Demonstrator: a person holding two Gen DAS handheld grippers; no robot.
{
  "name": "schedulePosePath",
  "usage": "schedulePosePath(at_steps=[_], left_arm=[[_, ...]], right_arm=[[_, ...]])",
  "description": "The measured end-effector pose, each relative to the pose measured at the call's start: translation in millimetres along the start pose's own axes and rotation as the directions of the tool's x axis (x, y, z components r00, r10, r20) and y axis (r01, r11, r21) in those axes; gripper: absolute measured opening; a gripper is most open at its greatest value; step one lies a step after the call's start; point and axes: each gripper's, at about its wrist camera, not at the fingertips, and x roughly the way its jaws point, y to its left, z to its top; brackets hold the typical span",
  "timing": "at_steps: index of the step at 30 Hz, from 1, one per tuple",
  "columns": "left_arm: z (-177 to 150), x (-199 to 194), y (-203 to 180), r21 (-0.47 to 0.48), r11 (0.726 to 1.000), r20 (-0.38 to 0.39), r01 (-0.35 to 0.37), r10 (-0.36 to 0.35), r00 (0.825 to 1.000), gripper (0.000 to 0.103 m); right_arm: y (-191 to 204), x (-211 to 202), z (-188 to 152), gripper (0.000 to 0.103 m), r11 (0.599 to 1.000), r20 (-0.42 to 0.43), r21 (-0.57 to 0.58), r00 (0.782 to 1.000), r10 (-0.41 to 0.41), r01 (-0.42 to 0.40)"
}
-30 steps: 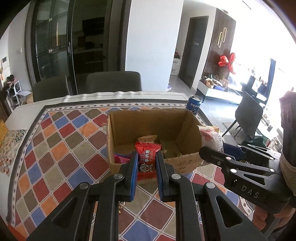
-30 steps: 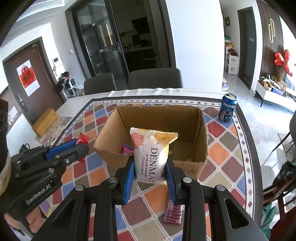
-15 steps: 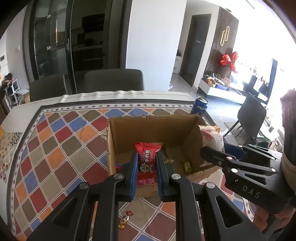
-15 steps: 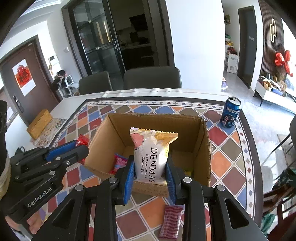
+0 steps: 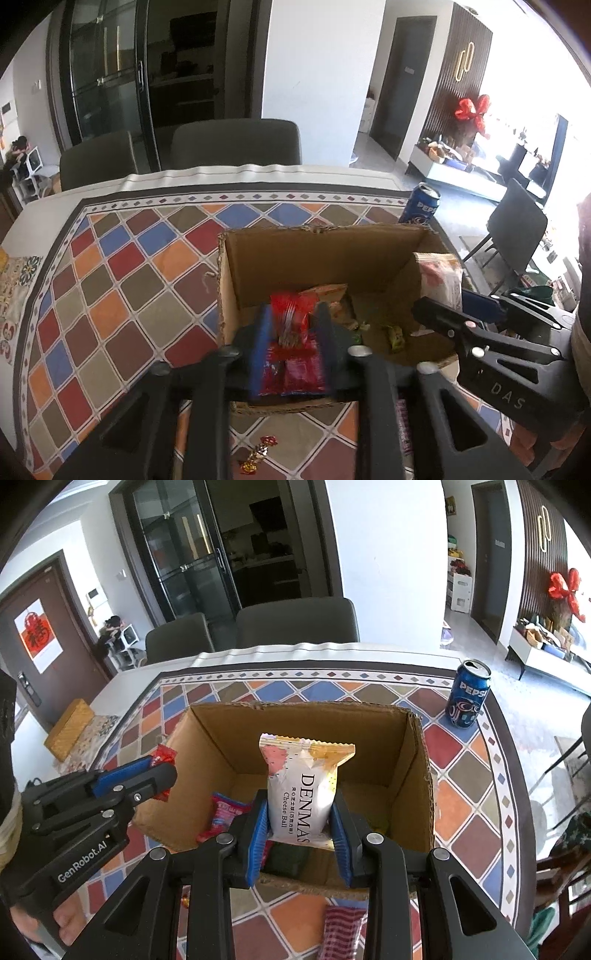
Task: Organize snacks
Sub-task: 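Carry the red candy and DENMA pack over the box and open both grippers, then withdraw both grippers toward the gold candies and striped wafer bar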
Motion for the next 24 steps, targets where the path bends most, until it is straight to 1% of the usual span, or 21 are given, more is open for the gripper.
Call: schedulePosePath(at_steps=[1,2,4,8,13,18,21,24], left_arm=[[-1,0,1,-0.007,1.000,0.000,-0.004,0.004,1.000,0.045],[-1,0,2,-0.007,1.000,0.000,-0.005,0.005,1.000,0.046],[-5,-3,1,0.002,1.000,0.001,-0.009,0.009,1.000,0.046],[-14,-11,0,0.021,1.000,0.000,-0.017,0.017,1.000,0.050],[-27,-29,-2,0.047,0.999,0.025,-0.026,0.025,0.999,0.054],[-36,-47,-3,0.044,0.999,0.039,-0.012,0.011,0.999,0.055],[-41,-55,-3,0.057,0.998,0.052,-0.023,0.020,0.998,0.057],[-46,-60,-2,0.065,0.997,0.056,-0.035,0.032,0.998,0.059]], right_arm=[[0,2,0,0.039,1.000,-0.005,-0.004,1.000,-0.009,0.009],[0,3,0,0.048,1.000,-0.014,-0.010,1.000,-0.026,0.026],[-1,3,-1,0.056,0.999,-0.015,-0.009,0.999,-0.042,0.042],[-3,1,-7,0.056,0.999,-0.017,0.004,0.999,-0.043,0.043],[-1,-11,-20,0.056,0.999,-0.006,0.016,0.999,-0.047,0.047],[4,-22,-30,0.056,1.000,-0.004,0.020,1.000,-0.019,0.019],[6,-31,-35,0.056,1.000,0.013,0.026,1.000,-0.012,0.011],[10,-42,-40,0.056,0.999,0.036,0.029,0.999,-0.032,0.031]])
